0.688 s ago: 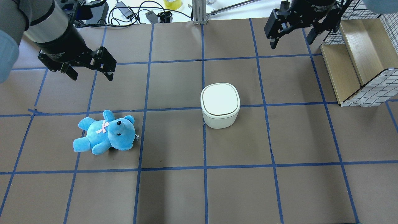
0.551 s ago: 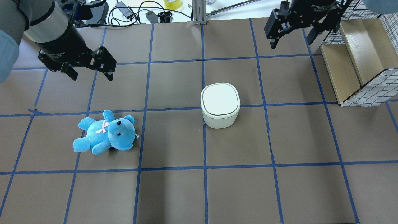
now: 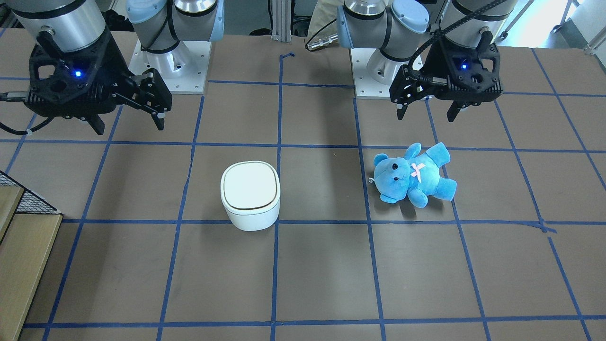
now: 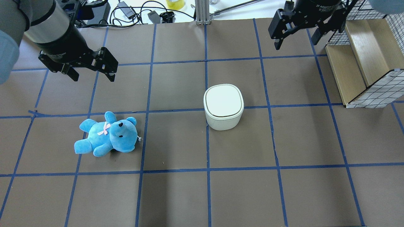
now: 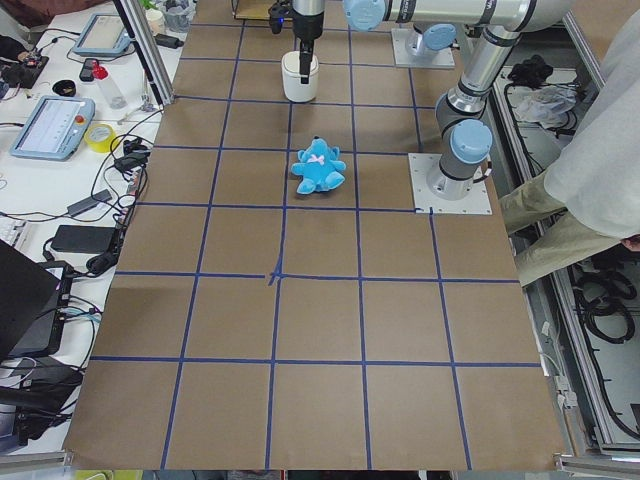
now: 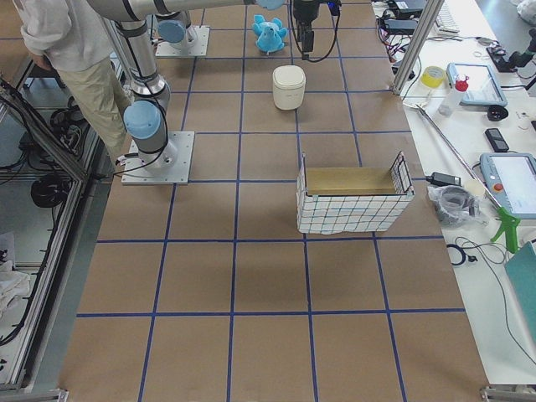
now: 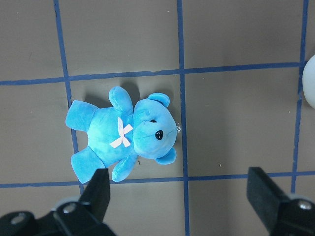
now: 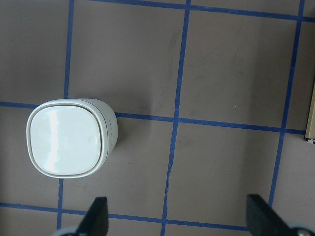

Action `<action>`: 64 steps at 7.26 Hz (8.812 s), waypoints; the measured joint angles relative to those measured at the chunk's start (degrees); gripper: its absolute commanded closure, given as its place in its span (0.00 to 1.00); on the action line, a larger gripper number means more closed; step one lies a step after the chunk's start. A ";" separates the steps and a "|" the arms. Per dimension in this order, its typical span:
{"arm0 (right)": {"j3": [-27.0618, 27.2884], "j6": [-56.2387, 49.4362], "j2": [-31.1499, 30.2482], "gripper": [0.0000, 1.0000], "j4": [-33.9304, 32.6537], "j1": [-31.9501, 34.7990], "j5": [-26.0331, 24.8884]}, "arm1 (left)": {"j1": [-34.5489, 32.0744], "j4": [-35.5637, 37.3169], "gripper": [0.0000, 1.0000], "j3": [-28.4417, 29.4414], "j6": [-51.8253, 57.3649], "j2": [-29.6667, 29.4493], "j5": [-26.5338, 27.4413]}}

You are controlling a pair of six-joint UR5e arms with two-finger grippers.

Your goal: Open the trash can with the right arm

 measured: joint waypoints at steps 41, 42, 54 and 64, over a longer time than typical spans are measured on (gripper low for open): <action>12.99 21.83 13.01 1.00 -20.06 12.13 5.87 | 0.02 0.00 0.00 0.00 0.00 0.00 0.00; 13.05 21.80 13.33 1.00 -20.50 12.13 5.75 | 0.02 0.00 0.00 0.00 0.00 0.00 0.00; 14.01 21.94 12.95 1.00 -19.68 12.13 6.41 | 0.00 0.00 0.00 0.00 0.00 0.00 0.00; 14.86 21.86 11.93 1.00 -17.17 12.24 7.32 | 0.02 0.00 0.00 0.00 0.00 0.00 0.00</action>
